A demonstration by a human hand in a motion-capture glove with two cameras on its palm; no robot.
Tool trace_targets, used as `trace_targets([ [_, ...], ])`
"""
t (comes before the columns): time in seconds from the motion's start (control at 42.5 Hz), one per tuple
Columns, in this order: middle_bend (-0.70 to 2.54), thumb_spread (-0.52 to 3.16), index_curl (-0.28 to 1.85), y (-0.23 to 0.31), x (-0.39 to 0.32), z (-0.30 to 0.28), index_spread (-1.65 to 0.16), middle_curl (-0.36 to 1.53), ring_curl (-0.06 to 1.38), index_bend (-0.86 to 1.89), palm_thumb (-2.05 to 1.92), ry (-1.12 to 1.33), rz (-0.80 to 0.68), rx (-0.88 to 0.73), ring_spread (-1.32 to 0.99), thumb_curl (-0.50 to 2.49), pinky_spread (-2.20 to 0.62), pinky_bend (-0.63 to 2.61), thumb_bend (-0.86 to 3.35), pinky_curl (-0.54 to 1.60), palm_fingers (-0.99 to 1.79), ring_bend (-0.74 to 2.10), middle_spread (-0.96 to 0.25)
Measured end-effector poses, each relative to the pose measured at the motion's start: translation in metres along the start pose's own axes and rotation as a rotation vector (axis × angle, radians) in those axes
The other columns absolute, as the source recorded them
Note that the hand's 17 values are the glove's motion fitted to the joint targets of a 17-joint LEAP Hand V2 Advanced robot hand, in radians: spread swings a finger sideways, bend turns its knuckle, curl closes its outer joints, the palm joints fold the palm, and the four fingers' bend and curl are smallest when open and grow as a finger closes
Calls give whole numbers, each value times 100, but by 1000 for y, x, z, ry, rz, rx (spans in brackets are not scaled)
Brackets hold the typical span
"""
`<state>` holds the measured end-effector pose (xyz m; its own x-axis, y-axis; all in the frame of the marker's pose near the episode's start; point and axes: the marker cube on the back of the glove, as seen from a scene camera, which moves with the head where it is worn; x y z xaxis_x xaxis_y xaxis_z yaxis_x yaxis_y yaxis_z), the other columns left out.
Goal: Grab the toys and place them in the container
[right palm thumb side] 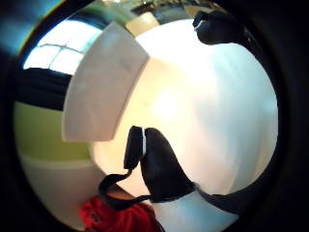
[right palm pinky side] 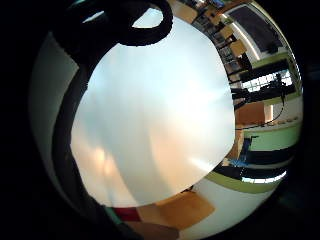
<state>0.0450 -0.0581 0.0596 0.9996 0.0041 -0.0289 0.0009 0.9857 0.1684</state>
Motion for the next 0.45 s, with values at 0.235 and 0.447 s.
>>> trace_targets([
  [0.235,19,111,59,-8,-14,6,-43,39,21,33,-7,-12,46,-29,-11,26,4,68,-6,30,7,33,-13],
  [0.447,18,111,57,-5,-8,5,-42,38,21,34,-6,-62,57,-50,-11,25,4,67,-6,30,8,30,-13],
])
